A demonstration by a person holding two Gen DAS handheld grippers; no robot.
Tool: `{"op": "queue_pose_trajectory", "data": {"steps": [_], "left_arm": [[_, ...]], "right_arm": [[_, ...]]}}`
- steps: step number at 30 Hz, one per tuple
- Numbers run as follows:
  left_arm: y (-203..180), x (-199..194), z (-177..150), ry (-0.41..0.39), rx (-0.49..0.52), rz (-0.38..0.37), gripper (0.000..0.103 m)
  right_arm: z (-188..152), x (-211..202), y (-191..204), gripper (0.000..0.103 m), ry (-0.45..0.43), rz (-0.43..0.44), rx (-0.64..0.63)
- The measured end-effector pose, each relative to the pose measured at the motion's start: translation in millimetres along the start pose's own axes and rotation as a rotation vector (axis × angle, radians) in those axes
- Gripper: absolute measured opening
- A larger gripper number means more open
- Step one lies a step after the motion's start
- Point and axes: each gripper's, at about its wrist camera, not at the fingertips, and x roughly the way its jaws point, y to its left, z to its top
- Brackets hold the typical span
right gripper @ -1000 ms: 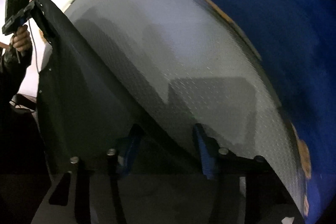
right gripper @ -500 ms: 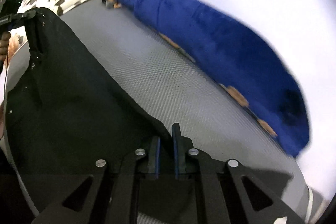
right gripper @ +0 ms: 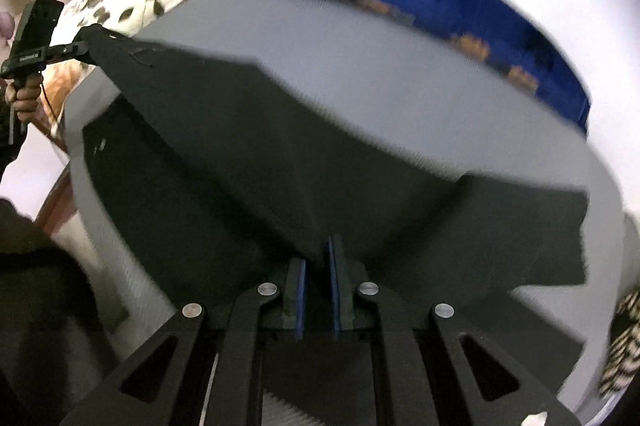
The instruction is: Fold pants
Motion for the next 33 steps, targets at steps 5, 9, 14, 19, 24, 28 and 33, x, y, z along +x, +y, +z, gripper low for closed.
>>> {"op": "queue_pose_trajectory", "data": {"steps": [5,9,14,19,24,28,33], "left_arm": [[10,21,-41,0.129,-0.004,0.071,0.011],[15,33,-62,0.188,-0.021,0.112,0.016],[9,27,-57,0.198,-0.027,0.146,0.023],[11,4,-58,0.194,-0.032,0.307,0.073],[12,-33,-69,0.113,-0.201,0.249,0.073],[1,-36,-71,0.089,-0.341,0.131,0.071],[14,-3,-76,0.136,-0.534,0.107,0.065]], "right_arm": [[-22,36,10,0.008,0.069,0.027,0.021],[-25,50,9,0.008,0.081,0.019,0.035],[-25,51,9,0.009,0.081,0.003,0.039],[-28,51,9,0.009,0.07,-0.012,0.031],[-30,49,12,0.01,0.054,-0.009,0.04],[-30,49,11,0.01,0.043,-0.01,0.035],[-33,47,10,0.01,0.031,-0.011,0.036]]}}
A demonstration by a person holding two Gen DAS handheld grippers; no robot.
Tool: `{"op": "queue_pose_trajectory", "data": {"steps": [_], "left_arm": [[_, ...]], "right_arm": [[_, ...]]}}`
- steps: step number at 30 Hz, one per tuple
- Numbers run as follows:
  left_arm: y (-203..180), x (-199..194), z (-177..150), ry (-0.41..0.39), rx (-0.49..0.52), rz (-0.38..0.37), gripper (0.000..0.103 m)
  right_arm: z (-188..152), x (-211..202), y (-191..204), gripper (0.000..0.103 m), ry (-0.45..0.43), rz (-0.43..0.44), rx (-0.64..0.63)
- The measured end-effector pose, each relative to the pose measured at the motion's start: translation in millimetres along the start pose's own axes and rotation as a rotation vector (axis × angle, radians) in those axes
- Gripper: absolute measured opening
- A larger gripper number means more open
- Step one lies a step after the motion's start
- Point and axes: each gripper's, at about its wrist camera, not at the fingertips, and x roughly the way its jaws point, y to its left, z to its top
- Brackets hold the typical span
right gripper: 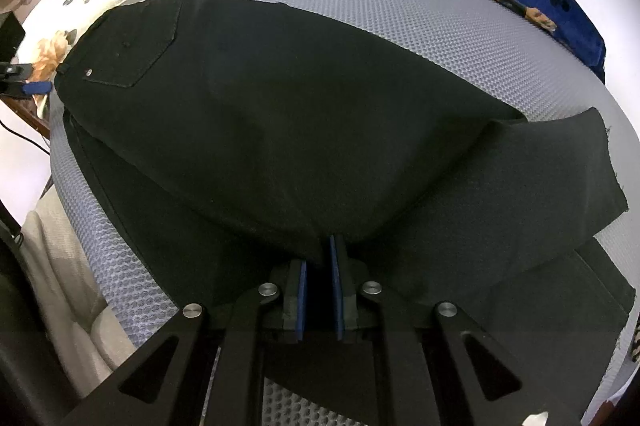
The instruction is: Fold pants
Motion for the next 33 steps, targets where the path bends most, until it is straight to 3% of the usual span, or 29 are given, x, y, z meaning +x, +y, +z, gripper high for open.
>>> {"op": "queue_pose_trajectory", "data": {"steps": [2,4,5,8,10,15,18,24,29,33], "left_arm": [[14,12,5,0.021,-0.1,0.009,0.058],[20,24,4,0.015,-0.158,0.022,0.041],[25,24,4,0.003,-0.182,0.017,0.039],[29,16,7,-0.024,-0.197,-0.002,0.029],[26,5,10,-0.05,-0.141,0.011,0.018],[11,-19,22,-0.091,-0.014,0.018,0.017],[15,-23,26,-0.07,0.045,0.038,0.017],[27,0,26,0.018,0.1,0.122,0.017],[27,-3,22,0.018,0.124,0.134,0.017],[25,6,17,0.024,0.175,0.211,0.018]], "right_arm": [[0,0,0,0.01,-0.003,-0.001,0.002],[-1,0,0,0.01,-0.008,-0.003,0.002],[-2,-1,-1,0.01,-0.012,-0.002,0.006],[-2,-1,-2,0.01,-0.021,0.003,0.021],[-2,-3,-3,0.01,-0.025,0.006,0.036],[-3,-31,5,0.008,-0.06,-0.002,0.025],[-9,-43,15,0.008,-0.06,0.011,0.019],[-28,-24,26,0.008,0.013,0.043,0.041],[-29,-29,28,0.008,0.02,0.067,0.047],[-32,-14,27,0.008,0.052,0.07,0.06]]}}
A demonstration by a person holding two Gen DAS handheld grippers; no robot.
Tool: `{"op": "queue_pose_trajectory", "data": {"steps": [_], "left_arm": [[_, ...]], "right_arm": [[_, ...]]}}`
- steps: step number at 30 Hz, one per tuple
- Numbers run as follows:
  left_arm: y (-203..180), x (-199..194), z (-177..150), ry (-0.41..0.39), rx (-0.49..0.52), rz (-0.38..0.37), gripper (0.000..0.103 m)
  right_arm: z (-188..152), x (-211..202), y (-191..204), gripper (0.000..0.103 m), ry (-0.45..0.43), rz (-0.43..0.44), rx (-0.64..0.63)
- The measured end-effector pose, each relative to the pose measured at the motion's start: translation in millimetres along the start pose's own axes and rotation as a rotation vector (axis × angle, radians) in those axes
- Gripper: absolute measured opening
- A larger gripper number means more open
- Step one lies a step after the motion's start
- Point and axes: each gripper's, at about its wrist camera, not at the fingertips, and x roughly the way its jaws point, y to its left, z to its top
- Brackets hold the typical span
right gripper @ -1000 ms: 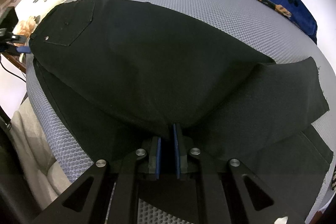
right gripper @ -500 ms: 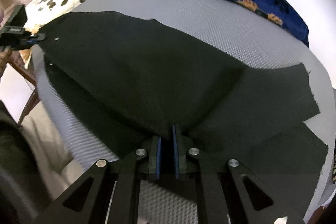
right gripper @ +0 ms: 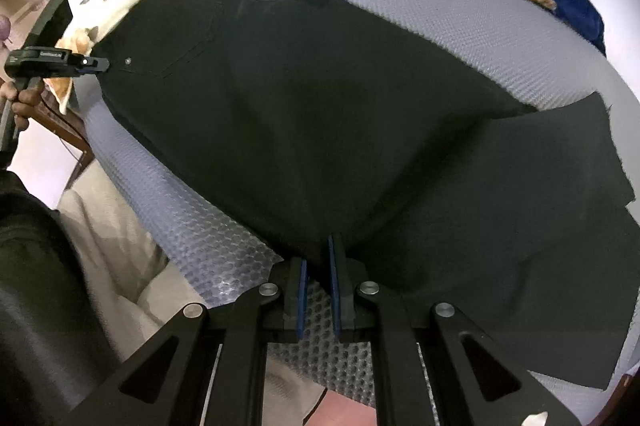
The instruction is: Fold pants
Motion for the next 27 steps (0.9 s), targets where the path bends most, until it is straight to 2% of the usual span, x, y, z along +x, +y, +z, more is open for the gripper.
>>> {"op": "queue_pose_trajectory", "data": {"steps": [2,5,8,11,14,16,19,20,23,27], "left_arm": [[-4,-4,-3,-0.015,0.024,0.028,0.021],[-13,-14,-6,-0.043,0.068,0.083,0.032],[-19,-30,-15,-0.081,0.142,0.189,0.041],[-36,-46,-21,-0.148,0.216,0.282,0.042],[-73,-56,-30,-0.223,0.334,0.313,0.041],[-112,-52,-32,-0.256,0.451,0.267,0.042],[-161,-33,-36,-0.232,0.597,0.147,0.042],[-182,-19,-37,-0.203,0.651,0.088,0.042],[-229,22,-43,-0.119,0.768,-0.023,0.042],[-281,72,-59,-0.024,0.925,-0.068,0.042]], "right_arm": [[0,1,-3,0.008,-0.013,0.015,0.024],[-1,0,-5,0.008,-0.016,0.025,0.041],[-3,0,-7,0.009,-0.021,0.036,0.059],[-4,-1,-9,0.01,-0.028,0.049,0.077],[-4,-4,-9,0.015,-0.033,0.048,0.084],[-3,-5,-11,0.017,-0.032,0.059,0.104],[-1,-9,-10,0.017,-0.04,0.063,0.111],[0,-10,-10,0.017,-0.042,0.061,0.109],[-2,-12,-10,0.018,-0.051,0.061,0.113],[0,-13,-18,0.019,-0.058,0.099,0.166]]}}
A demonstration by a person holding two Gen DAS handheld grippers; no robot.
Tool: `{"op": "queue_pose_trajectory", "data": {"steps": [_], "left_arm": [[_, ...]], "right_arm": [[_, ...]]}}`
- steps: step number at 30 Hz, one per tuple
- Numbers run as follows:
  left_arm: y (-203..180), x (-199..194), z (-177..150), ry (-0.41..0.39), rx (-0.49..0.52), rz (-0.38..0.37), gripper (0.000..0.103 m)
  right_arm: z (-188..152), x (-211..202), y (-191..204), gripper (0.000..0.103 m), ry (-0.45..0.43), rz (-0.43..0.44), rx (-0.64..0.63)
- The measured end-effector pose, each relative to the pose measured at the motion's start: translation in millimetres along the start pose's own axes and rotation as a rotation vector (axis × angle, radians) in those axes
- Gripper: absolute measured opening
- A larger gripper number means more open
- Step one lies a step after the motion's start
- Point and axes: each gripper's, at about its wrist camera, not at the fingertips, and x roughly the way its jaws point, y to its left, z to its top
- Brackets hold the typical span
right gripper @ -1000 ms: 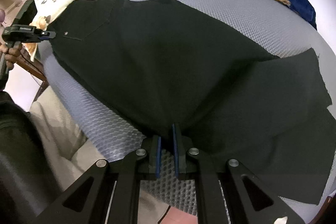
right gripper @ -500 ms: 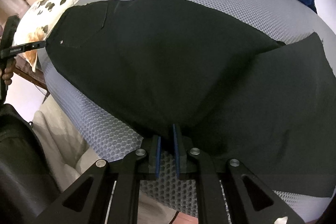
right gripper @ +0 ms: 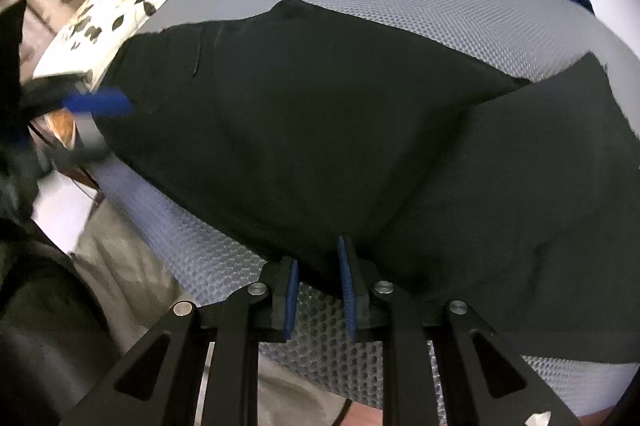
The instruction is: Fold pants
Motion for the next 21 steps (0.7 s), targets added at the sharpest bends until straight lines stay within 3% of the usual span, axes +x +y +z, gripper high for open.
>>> {"op": "queue_pose_trajectory", "data": {"steps": [9,11,13,16,19,21], "left_arm": [[-37,51,29,0.034,0.1,0.014,0.04],[-42,61,32,0.052,0.124,0.032,0.034],[-47,81,37,0.067,0.141,0.047,0.019],[-42,98,40,0.09,0.129,0.065,0.008],[-38,98,39,0.084,0.085,0.042,0.007],[-36,96,38,0.079,0.068,0.031,0.007]], "right_arm": [[2,-8,-3,0.019,-0.033,0.041,0.008],[2,-8,-4,0.019,-0.035,0.035,0.007],[3,-7,-5,0.02,-0.032,0.016,0.0],[1,-17,-12,0.028,-0.032,0.044,0.007],[-2,-43,-32,0.045,-0.11,0.06,0.039],[-3,-60,-66,0.046,-0.167,0.061,0.132]]}}
